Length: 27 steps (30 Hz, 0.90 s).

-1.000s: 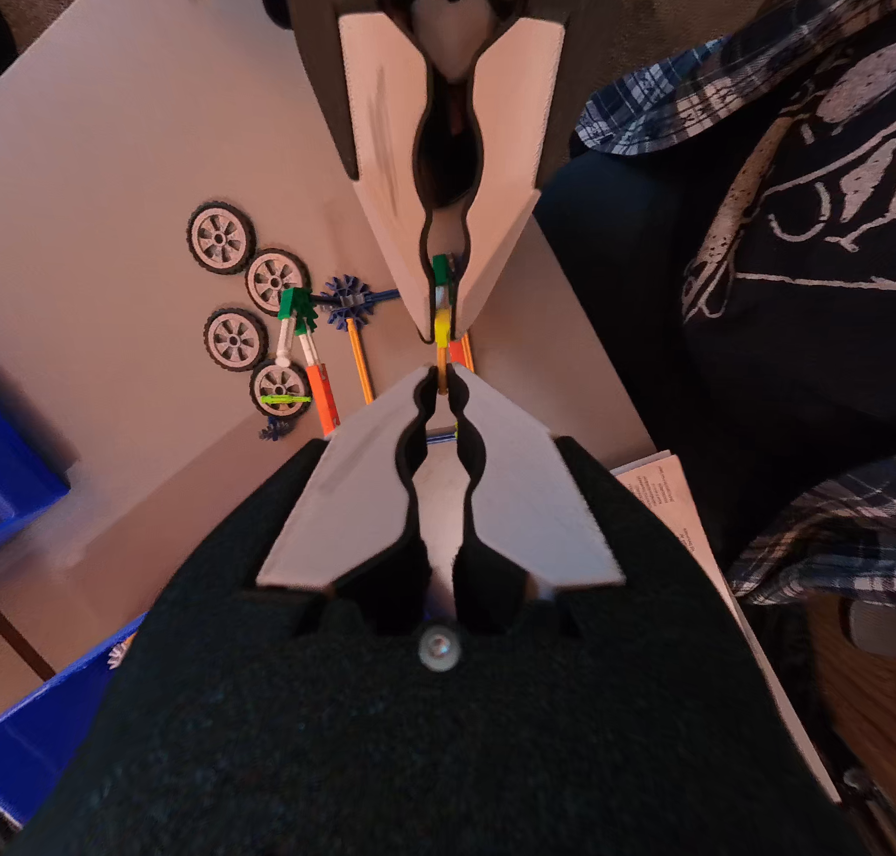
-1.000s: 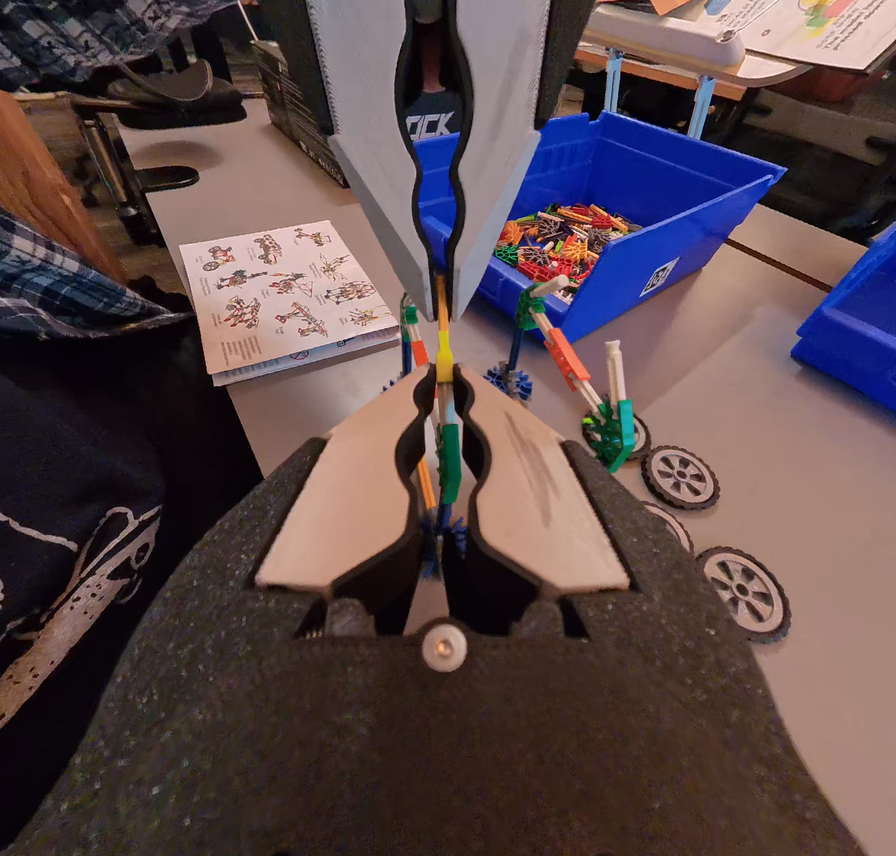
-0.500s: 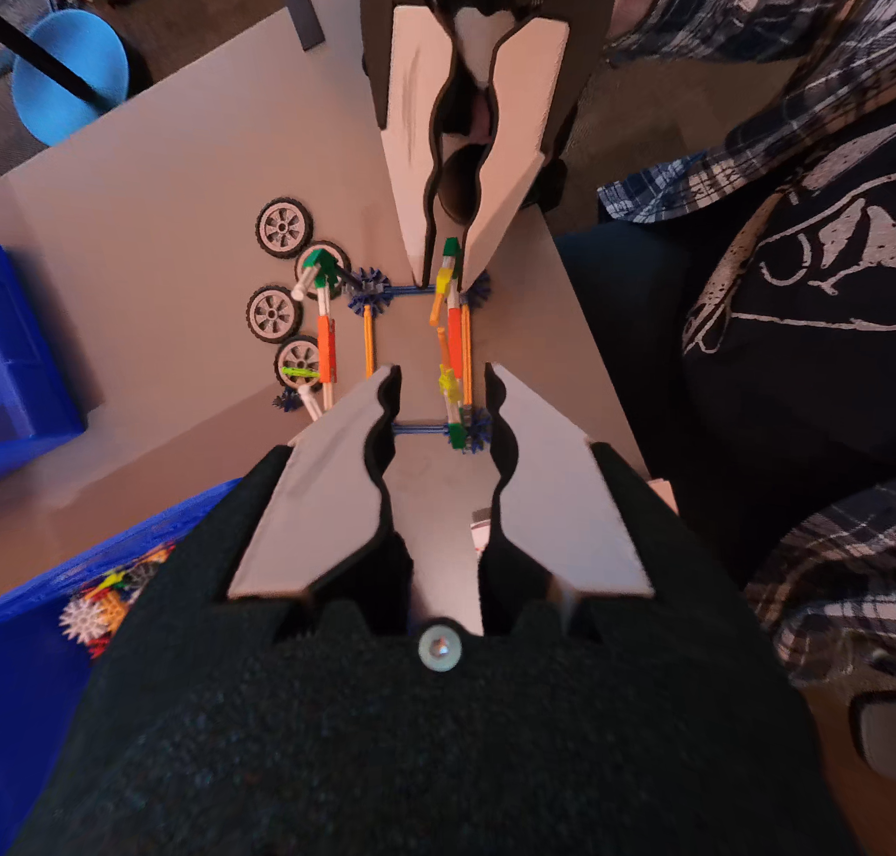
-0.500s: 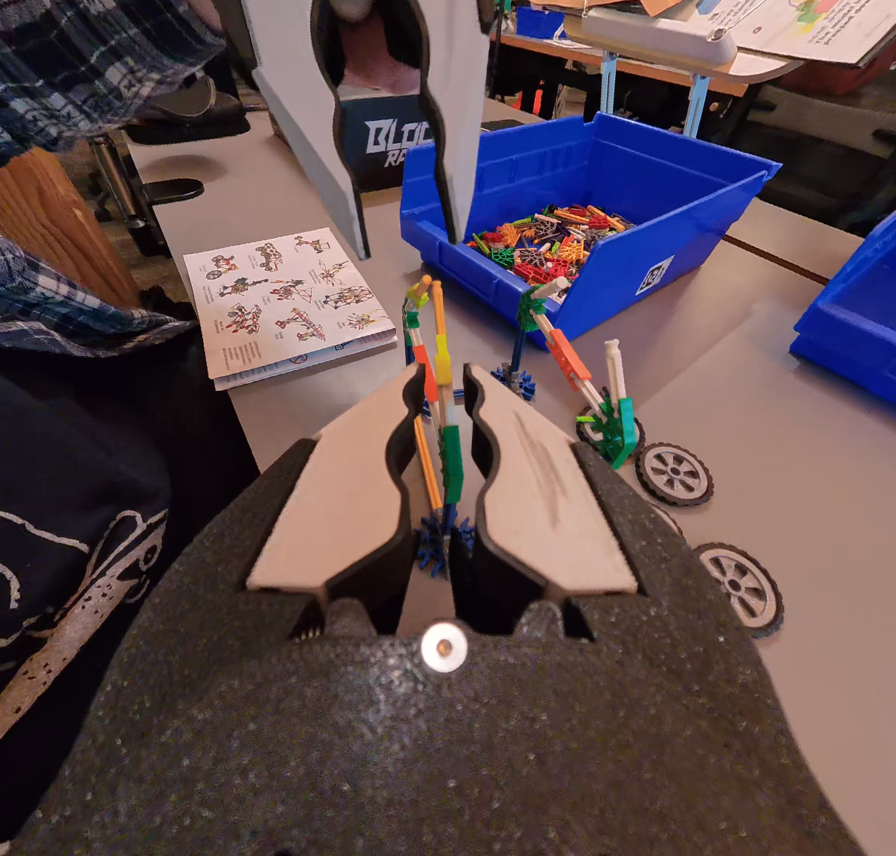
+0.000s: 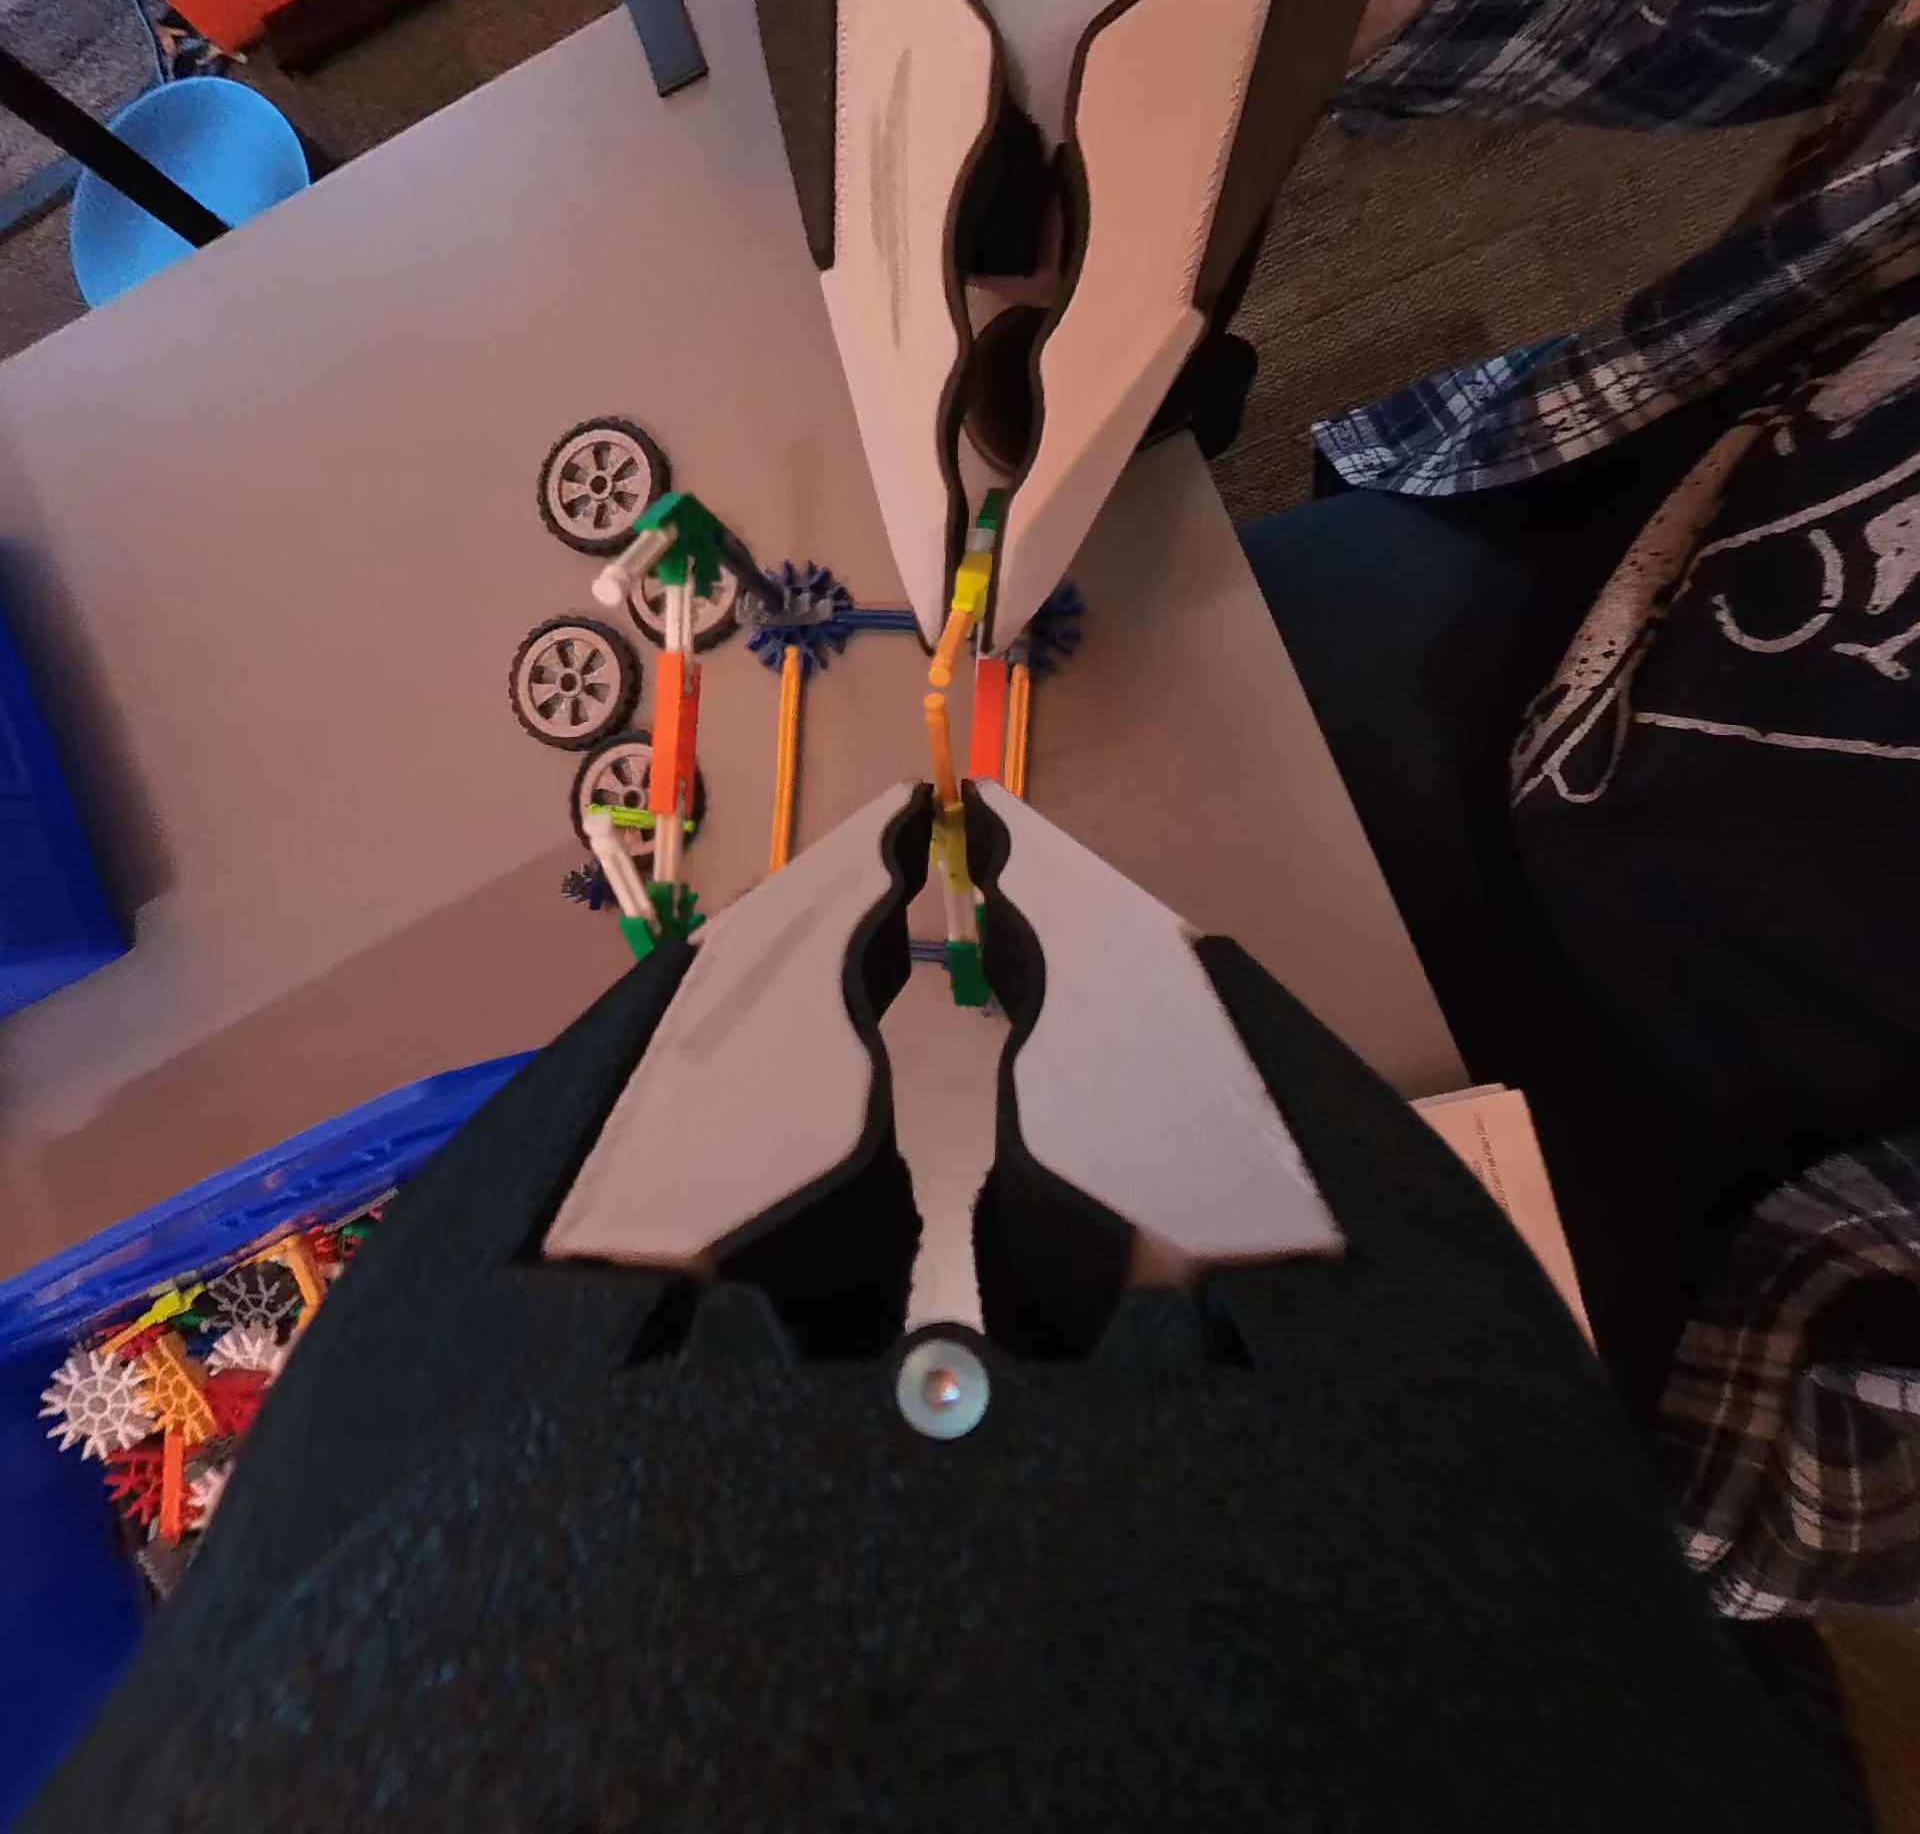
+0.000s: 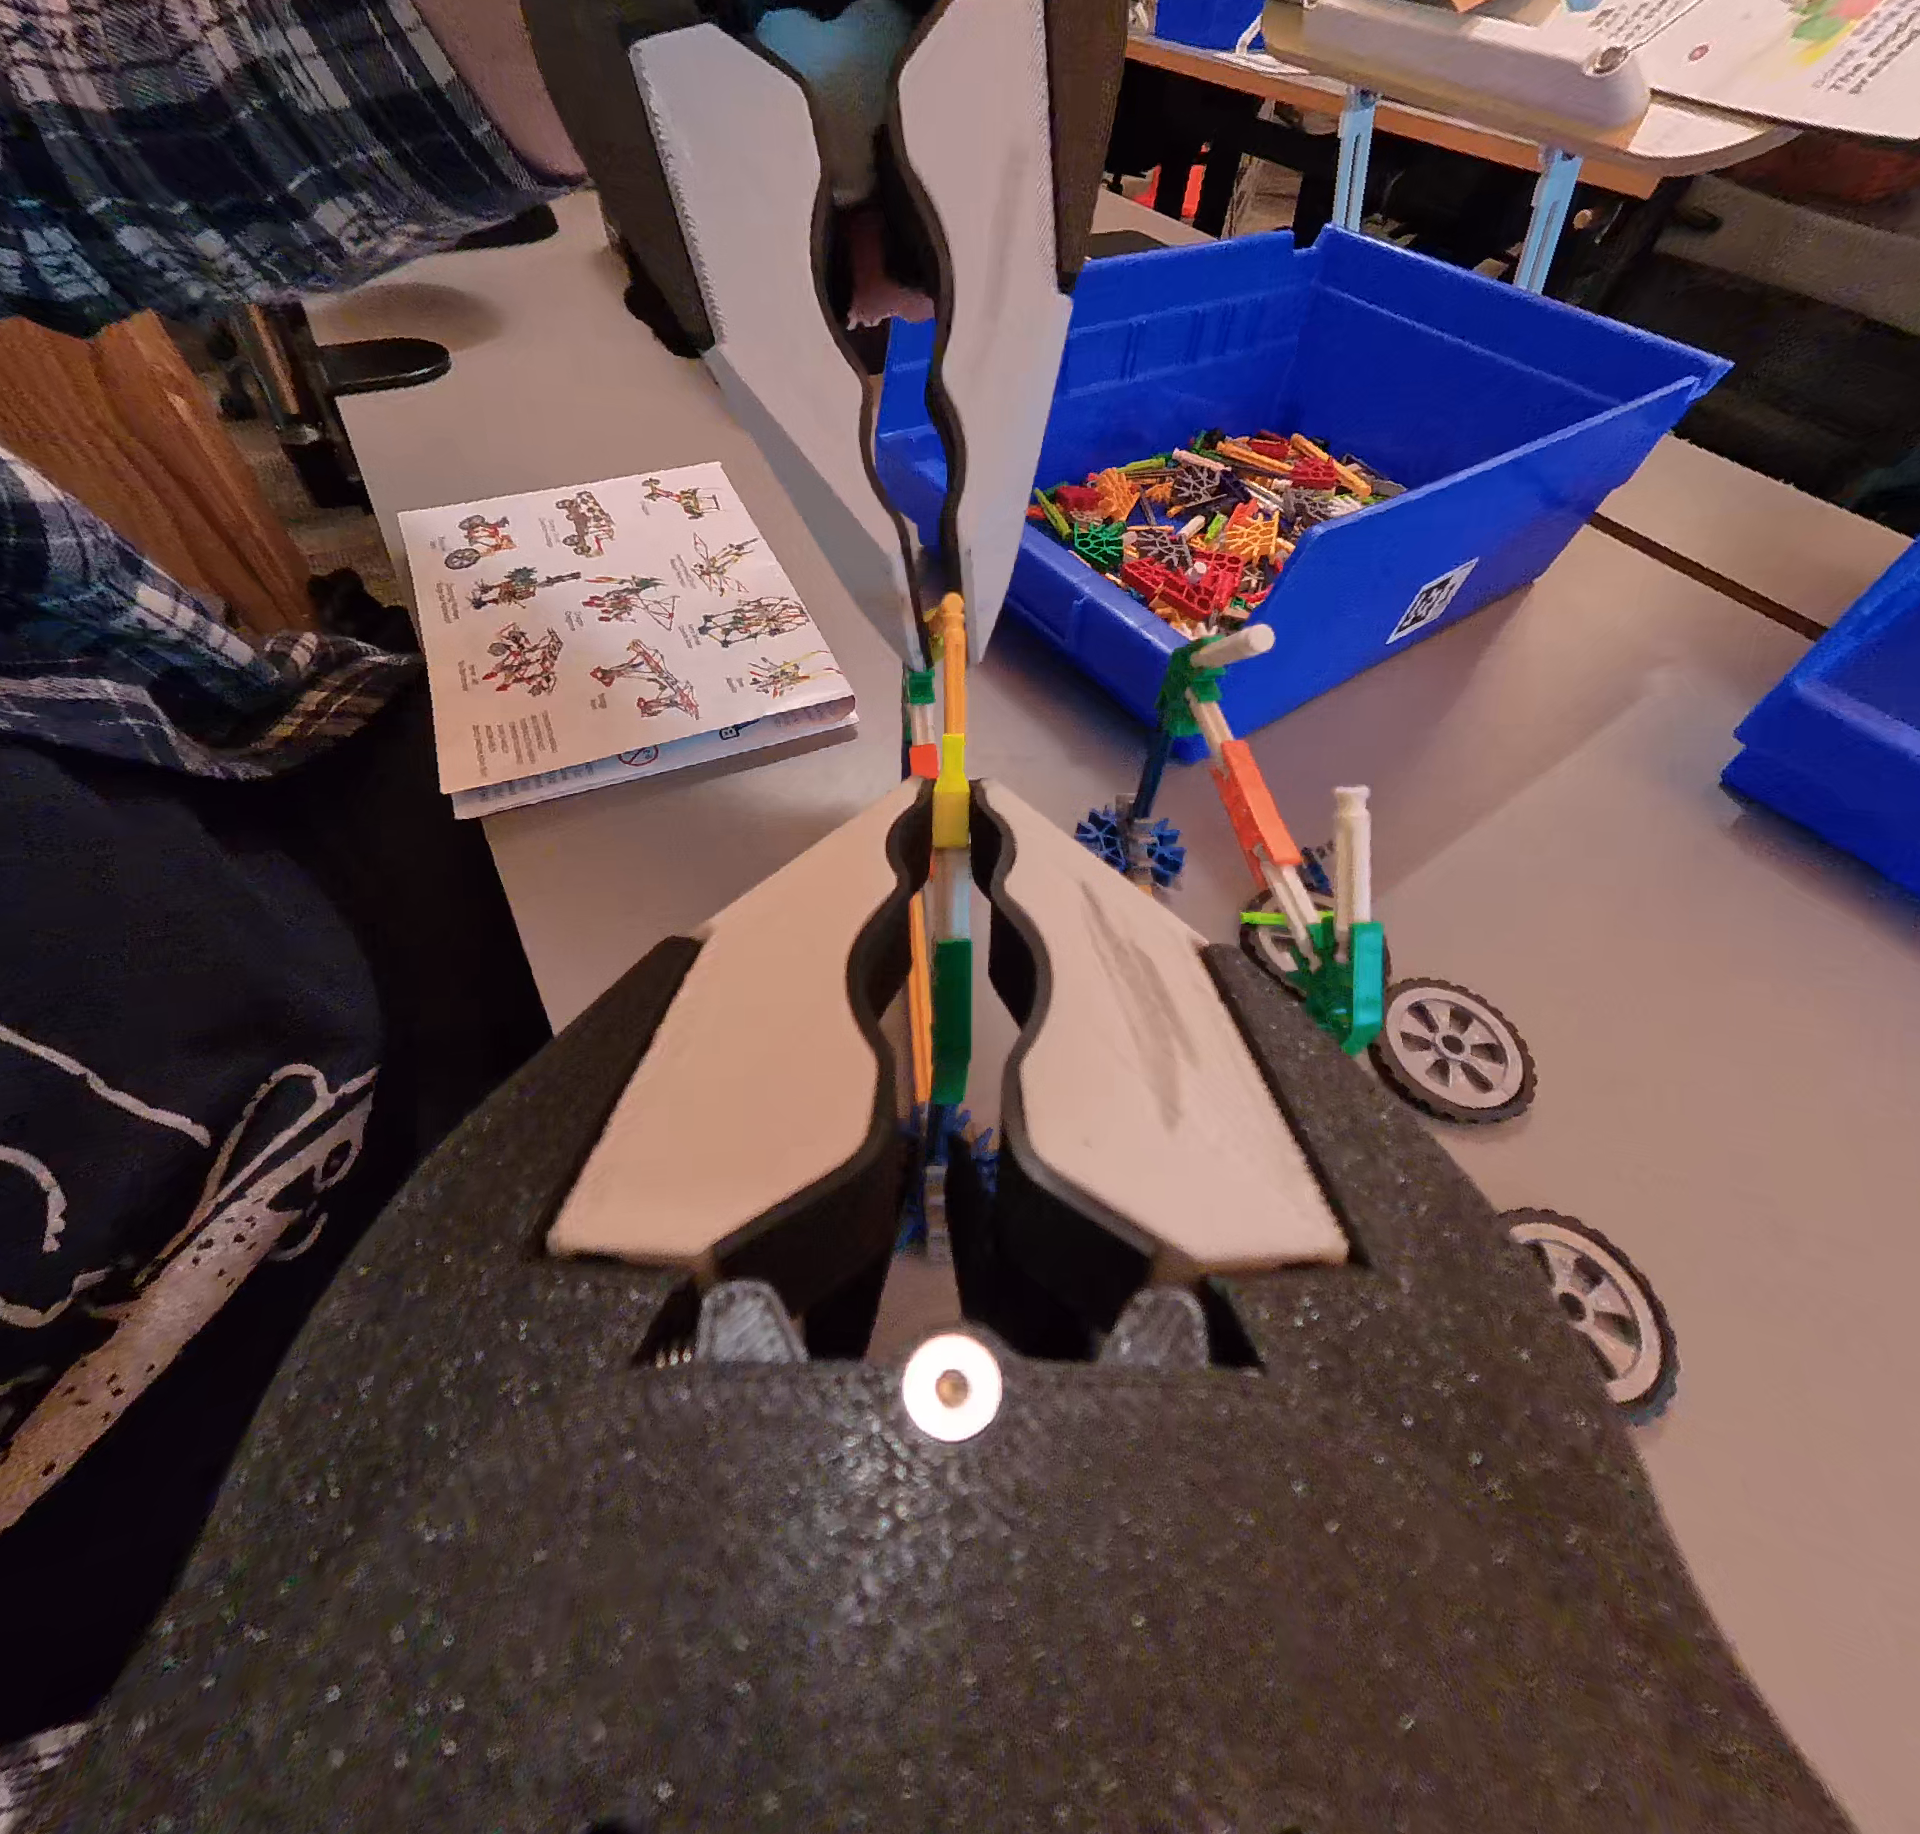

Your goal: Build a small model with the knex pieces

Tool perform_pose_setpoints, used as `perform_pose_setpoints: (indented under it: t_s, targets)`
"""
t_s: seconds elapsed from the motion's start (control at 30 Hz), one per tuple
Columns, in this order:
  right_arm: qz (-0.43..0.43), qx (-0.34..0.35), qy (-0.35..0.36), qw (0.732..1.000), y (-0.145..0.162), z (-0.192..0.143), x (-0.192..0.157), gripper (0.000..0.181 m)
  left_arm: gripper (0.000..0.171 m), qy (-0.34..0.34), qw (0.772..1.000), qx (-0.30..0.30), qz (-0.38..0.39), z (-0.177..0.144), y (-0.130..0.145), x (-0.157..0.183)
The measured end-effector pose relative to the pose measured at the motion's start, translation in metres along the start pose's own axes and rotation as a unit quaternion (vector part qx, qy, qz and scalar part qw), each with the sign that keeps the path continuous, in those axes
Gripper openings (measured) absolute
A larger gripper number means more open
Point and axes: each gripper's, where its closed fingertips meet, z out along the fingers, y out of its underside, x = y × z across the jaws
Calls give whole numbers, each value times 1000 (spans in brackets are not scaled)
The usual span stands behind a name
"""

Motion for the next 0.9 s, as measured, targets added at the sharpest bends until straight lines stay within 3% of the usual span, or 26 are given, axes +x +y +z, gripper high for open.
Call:
perform_pose_setpoints:
  t_s: [0.27, 0.9]
  targets:
    - [15, -4, 10, 1000, 1, -1, 6, 8, 23, -19, 1000, 23, 3, -11, 7, -9]
    - [36, -52, -7, 998, 0, 3, 11, 6, 24, -81, 989, 117, 31, -78, 22, -58]
